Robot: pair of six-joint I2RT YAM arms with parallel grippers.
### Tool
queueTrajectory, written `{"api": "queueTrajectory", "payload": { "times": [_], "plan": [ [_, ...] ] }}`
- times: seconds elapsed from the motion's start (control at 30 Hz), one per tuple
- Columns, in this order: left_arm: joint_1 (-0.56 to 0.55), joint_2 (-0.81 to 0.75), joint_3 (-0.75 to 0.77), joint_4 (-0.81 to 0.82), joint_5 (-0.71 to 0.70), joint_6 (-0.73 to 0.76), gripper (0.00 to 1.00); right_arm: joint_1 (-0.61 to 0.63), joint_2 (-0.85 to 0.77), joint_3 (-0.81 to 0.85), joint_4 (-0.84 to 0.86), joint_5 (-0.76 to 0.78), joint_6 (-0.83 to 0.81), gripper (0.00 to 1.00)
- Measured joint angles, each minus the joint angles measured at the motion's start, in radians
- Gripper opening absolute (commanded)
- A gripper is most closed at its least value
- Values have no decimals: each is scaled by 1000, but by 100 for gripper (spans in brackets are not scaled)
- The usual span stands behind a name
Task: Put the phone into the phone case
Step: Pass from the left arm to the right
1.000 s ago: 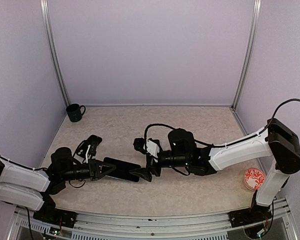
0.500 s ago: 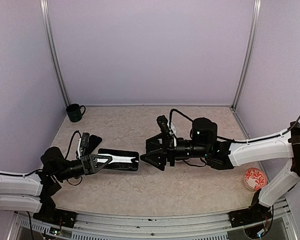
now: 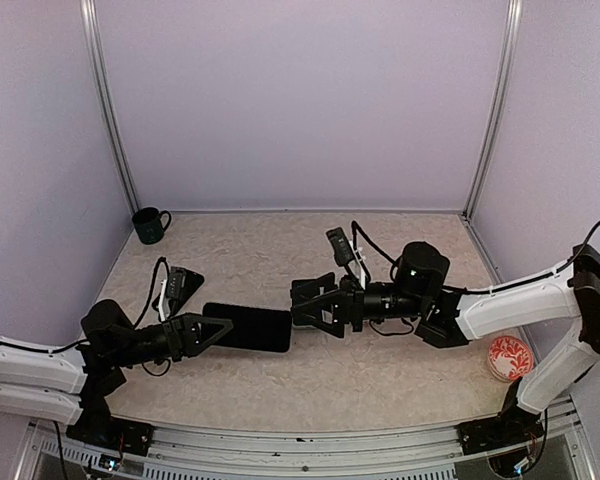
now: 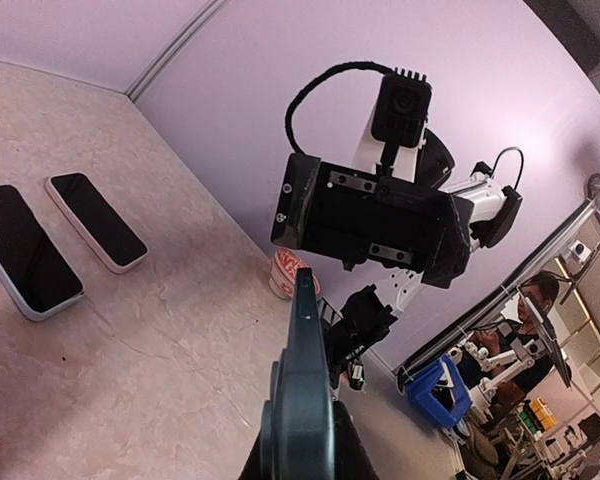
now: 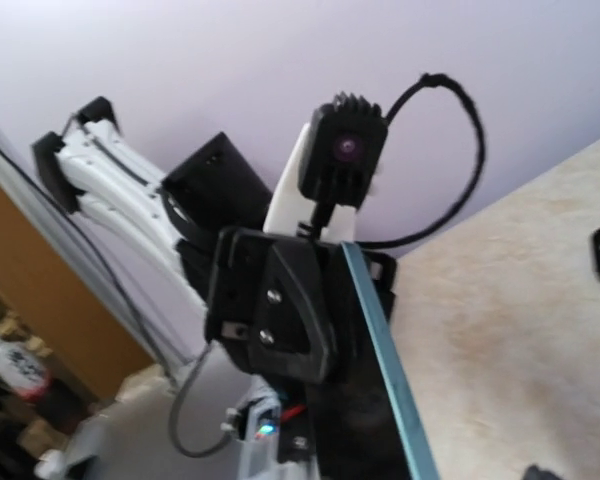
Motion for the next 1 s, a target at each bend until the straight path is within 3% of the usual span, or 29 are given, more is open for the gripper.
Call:
{"api": "queueTrajectory", "payload": {
  "times": [0.3, 0.73, 1.0],
  "plan": [
    [-91, 123, 80, 86, -21, 37, 0, 0, 68, -18, 133, -51, 124, 93],
    [-114, 170, 116, 114, -121, 84, 0, 11, 163, -35, 333, -67, 229, 86],
    [-135, 251, 158, 121, -153, 103, 0, 26, 173, -34, 348, -63, 245, 78]
  ]
}}
